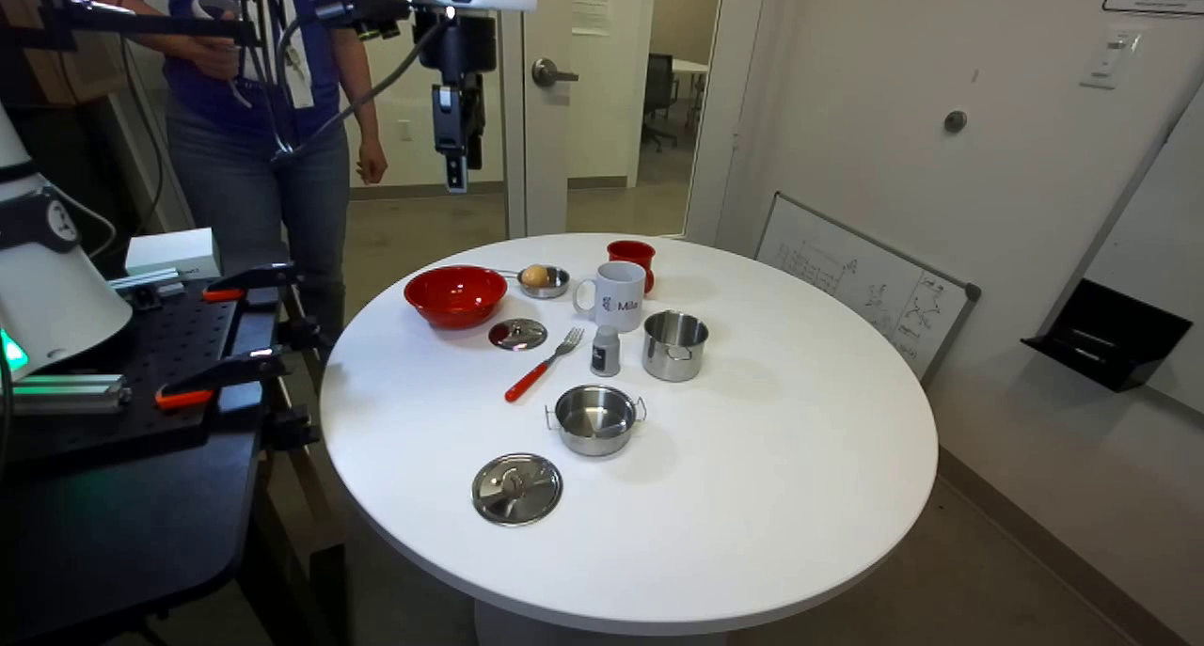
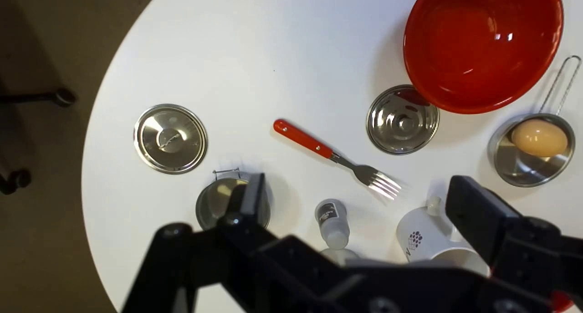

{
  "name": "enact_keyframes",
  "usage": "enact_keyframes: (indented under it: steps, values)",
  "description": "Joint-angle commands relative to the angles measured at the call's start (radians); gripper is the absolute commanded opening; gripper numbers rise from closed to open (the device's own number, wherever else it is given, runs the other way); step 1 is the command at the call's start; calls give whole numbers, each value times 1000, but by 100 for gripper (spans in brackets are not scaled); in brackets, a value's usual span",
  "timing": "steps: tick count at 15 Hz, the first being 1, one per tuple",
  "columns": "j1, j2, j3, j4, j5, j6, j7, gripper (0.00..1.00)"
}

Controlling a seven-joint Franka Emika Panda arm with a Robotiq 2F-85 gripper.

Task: Put the left lid on the silver pot closest to you

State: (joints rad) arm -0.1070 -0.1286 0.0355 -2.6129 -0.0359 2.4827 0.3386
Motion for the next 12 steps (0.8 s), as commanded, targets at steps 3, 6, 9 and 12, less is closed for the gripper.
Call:
enact_keyframes:
  steps: [3, 6, 9, 12]
  values:
    - [52, 222, -11, 129, 6, 35, -16, 100]
    - [61, 184, -30, 85, 1, 32, -1, 100]
    - [53, 167, -44, 65, -13, 56, 53, 100]
    - [60, 239, -46, 104, 20, 98, 49, 100]
